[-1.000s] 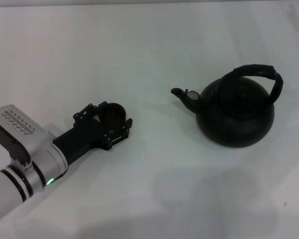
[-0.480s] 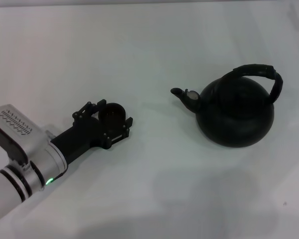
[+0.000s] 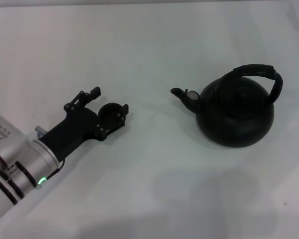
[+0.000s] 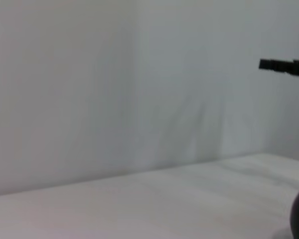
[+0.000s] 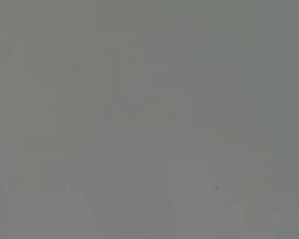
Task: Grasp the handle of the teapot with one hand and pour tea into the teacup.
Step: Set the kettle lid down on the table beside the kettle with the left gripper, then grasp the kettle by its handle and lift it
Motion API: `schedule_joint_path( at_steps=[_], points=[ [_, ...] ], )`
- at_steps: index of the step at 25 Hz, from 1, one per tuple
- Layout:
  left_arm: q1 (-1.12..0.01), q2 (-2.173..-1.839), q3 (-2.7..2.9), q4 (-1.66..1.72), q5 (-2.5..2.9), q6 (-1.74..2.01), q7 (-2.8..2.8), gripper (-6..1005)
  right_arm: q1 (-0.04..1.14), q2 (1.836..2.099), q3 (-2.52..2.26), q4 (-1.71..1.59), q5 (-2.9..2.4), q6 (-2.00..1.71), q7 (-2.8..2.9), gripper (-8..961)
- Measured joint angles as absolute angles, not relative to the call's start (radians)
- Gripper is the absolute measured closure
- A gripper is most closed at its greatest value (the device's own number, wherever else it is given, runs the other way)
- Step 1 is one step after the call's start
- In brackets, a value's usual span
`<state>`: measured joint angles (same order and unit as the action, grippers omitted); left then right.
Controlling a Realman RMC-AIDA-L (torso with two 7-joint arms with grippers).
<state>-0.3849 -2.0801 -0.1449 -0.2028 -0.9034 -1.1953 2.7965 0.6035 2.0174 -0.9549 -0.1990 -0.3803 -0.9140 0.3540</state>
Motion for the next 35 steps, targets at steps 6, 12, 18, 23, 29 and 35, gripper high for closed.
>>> schedule_joint_path(
  at_steps=[6, 12, 18, 23, 29, 35],
  points=[
    [-0.347, -2.080, -0.209, -0.202, -0.911, -1.284, 2.793, 130, 0.600, 2.019, -0.948, -0.178, -0.370, -0.954, 0.359, 97],
    [-0.283, -2.082, -0.329, -0.210, -0.914, -1.496, 2.791, 131, 0.596, 2.019, -0.946, -0.131, -0.328, -0.960, 0.359, 97],
    [-0.193, -2.087, -0.515, -0.234, -0.991, -1.552, 2.781, 133, 0.566, 2.018, -0.953, -0.128, -0.329, -0.957, 0.438, 98],
    [-0.150, -2.088, -0.525, -0.251, -1.203, -1.517, 2.776, 136, 0.560, 2.018, -0.959, -0.099, -0.336, -0.952, 0.473, 98],
    [-0.139, -2.083, -0.529, -0.218, -1.375, -1.479, 2.775, 137, 0.558, 2.020, -0.948, -0.002, -0.330, -1.060, 0.502, 98],
    [-0.156, -2.080, -0.531, -0.157, -1.464, -1.435, 2.778, 138, 0.515, 2.016, -1.024, 0.010, -0.396, -1.105, 0.651, 116]
  ],
)
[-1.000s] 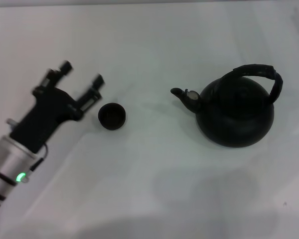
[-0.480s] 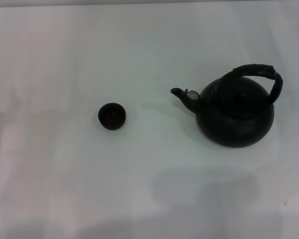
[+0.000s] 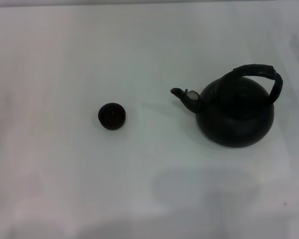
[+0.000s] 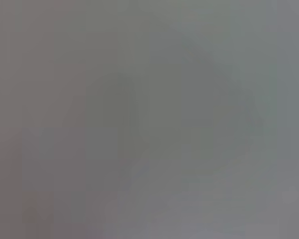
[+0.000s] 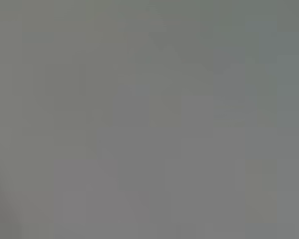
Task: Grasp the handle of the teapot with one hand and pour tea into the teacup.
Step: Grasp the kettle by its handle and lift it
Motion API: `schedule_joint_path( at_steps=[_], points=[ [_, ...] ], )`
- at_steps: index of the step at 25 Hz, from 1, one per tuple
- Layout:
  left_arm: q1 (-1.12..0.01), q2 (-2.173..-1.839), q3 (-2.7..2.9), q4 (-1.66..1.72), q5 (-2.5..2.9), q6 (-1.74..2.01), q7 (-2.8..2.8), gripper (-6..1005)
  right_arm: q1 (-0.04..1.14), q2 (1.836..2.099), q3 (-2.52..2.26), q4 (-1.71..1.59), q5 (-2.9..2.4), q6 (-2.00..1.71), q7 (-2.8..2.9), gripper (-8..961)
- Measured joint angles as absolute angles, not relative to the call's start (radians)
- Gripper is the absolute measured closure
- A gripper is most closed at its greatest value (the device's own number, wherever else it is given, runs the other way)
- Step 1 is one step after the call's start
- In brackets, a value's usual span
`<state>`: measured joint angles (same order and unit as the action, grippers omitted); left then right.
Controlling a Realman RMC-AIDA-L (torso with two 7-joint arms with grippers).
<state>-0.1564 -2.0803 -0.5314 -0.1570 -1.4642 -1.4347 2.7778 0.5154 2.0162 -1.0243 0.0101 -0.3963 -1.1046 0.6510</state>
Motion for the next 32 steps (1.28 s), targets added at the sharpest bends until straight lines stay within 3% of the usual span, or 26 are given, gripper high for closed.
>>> schedule_joint_path(
  at_steps=[4, 11, 15, 23, 32],
  points=[
    [-0.165, -2.078, -0.532, -0.098, -1.468, -1.404, 2.777, 138, 0.403, 2.006, -1.166, -0.208, -0.505, -1.050, 0.873, 129],
    [-0.177, -2.076, -0.532, -0.065, -1.469, -1.347, 2.778, 138, 0.124, 2.006, -1.316, -0.949, -0.873, -0.573, 1.250, 139],
    [-0.185, -2.075, -0.532, -0.057, -1.470, -1.334, 2.778, 138, 0.045, 2.004, -1.330, -1.194, -1.200, -0.514, 1.587, 140],
    [-0.220, -2.075, -0.535, -0.046, -1.524, -1.308, 2.780, 138, 0.058, 2.010, -1.093, -1.489, -1.944, -0.996, 2.309, 146],
    [-0.272, -2.070, -0.535, -0.032, -1.534, -1.207, 2.782, 137, 0.121, 2.012, -0.920, -1.805, -2.298, -1.450, 2.641, 156]
  ],
)
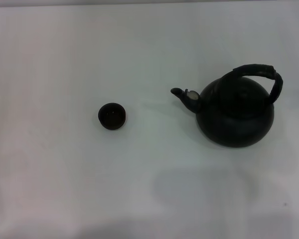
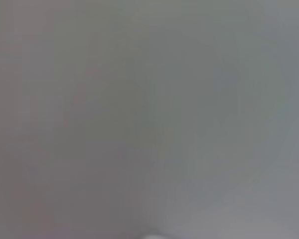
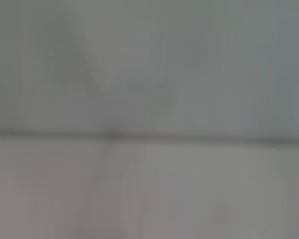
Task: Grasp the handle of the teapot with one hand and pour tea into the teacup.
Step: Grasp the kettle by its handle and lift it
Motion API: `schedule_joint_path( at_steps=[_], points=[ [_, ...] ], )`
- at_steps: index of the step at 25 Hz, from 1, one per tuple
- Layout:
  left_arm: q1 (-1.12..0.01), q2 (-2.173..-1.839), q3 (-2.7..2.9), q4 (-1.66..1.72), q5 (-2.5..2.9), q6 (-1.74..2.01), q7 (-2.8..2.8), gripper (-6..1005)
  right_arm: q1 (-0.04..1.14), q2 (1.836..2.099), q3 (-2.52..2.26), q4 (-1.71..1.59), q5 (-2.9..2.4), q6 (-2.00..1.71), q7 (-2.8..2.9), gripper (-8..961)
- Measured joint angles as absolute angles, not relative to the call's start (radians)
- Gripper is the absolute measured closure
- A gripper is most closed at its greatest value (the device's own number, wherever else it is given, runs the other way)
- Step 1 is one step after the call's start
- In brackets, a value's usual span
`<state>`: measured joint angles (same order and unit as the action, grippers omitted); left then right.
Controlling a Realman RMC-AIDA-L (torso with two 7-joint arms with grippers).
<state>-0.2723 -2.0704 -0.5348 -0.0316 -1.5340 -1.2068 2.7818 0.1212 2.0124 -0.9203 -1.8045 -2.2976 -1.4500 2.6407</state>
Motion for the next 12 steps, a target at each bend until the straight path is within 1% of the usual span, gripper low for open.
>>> schedule_joint_path(
  at_steps=[6, 8, 12],
  points=[
    [-0.286, -2.072, -0.535, -0.031, -1.536, -1.169, 2.782, 137, 0.189, 2.016, -0.845, -1.902, -2.423, -1.798, 2.791, 158],
    [-0.288, -2.073, -0.535, -0.034, -1.536, -1.169, 2.782, 137, 0.187, 2.020, -0.851, -1.891, -2.420, -1.837, 2.810, 158],
    [-0.297, -2.074, -0.533, -0.036, -1.534, -1.168, 2.783, 137, 0.146, 2.027, -0.906, -1.860, -2.378, -1.833, 2.831, 209]
  ],
)
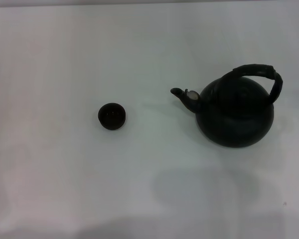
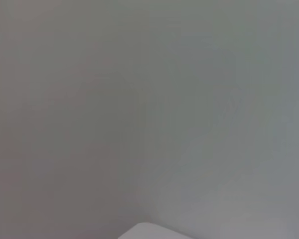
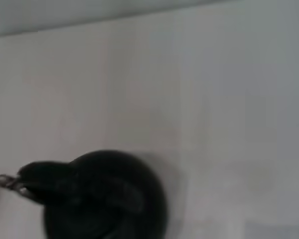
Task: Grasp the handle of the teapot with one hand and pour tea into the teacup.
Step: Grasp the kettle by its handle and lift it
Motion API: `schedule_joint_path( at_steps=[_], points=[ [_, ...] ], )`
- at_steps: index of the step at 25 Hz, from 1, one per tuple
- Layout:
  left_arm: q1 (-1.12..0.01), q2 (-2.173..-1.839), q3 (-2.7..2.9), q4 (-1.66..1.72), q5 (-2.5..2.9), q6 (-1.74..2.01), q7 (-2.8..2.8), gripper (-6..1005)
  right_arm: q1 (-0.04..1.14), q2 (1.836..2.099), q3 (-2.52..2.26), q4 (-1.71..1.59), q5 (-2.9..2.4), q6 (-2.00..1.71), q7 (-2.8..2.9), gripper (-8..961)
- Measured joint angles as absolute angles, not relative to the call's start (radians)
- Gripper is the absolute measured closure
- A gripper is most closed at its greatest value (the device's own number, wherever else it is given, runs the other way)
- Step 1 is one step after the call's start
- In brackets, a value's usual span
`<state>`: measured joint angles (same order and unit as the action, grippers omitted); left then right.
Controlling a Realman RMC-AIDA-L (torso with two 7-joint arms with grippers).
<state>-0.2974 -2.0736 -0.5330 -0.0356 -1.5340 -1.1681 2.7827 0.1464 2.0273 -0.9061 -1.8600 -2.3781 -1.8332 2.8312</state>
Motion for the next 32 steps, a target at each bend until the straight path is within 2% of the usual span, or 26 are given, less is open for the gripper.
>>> schedule_joint_path(
  at_steps=[9, 18, 32],
  points=[
    [-0.302, -2.075, -0.525, -0.040, -1.527, -1.167, 2.783, 137, 0.099, 2.028, -1.040, -1.669, -2.260, -1.666, 2.829, 325],
    [-0.293, -2.077, -0.525, -0.043, -1.526, -1.174, 2.779, 138, 0.010, 2.028, -1.298, -1.694, -2.261, -1.392, 2.835, 327],
    [-0.291, -2.078, -0.525, -0.054, -1.526, -1.178, 2.776, 137, -0.005, 2.028, -1.347, -1.683, -2.261, -1.313, 2.829, 359]
  ],
)
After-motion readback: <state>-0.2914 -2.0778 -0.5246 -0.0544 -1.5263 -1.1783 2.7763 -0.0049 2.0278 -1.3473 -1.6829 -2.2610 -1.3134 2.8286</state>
